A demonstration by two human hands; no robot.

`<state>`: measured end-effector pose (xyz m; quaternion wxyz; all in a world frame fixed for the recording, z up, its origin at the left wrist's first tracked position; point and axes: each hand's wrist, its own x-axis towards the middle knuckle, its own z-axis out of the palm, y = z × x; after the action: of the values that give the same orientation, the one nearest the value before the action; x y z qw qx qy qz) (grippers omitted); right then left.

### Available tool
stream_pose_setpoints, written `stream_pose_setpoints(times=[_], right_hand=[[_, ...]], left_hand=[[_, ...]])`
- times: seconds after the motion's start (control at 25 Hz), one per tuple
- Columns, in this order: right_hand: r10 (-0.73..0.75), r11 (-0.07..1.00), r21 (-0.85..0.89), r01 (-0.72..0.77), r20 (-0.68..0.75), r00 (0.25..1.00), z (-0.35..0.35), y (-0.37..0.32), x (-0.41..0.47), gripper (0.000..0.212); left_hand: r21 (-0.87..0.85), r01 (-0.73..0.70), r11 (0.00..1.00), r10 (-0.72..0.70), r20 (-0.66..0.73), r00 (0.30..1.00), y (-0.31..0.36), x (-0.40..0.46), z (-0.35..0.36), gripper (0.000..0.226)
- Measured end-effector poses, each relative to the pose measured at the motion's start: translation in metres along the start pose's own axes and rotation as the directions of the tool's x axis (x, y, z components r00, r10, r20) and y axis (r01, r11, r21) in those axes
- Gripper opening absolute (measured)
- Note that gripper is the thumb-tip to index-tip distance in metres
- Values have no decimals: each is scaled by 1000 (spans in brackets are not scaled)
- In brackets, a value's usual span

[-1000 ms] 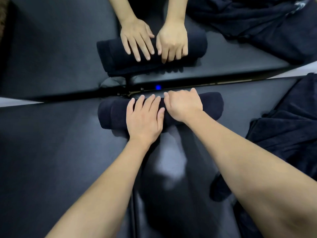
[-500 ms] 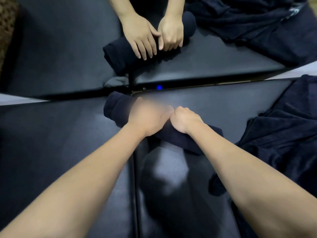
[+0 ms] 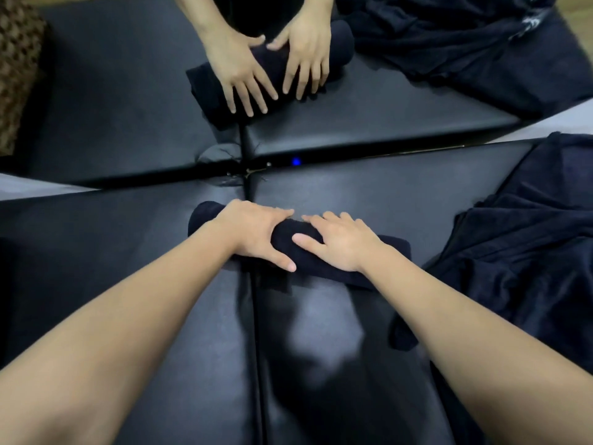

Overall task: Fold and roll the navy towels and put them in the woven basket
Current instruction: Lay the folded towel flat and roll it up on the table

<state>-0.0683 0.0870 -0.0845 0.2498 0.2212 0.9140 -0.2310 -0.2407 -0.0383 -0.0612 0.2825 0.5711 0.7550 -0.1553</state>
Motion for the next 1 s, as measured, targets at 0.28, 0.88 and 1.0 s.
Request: stream_pose_setpoints(times=[0.28, 0.88, 1.0], right_hand=[[-49, 997, 62, 42, 123, 991, -5, 11, -26, 91], [43, 991, 114, -69, 214, 976, 8, -3, -42, 85], [67, 982, 166, -92, 149, 987, 20, -7, -56, 86]], left_hand=[[-10, -10, 1000, 11, 15, 1000, 2, -17, 16, 121], [43, -23, 999, 34, -264, 964, 12, -40, 59, 102], [-33, 59, 998, -67, -426, 902, 20, -59, 77, 104]])
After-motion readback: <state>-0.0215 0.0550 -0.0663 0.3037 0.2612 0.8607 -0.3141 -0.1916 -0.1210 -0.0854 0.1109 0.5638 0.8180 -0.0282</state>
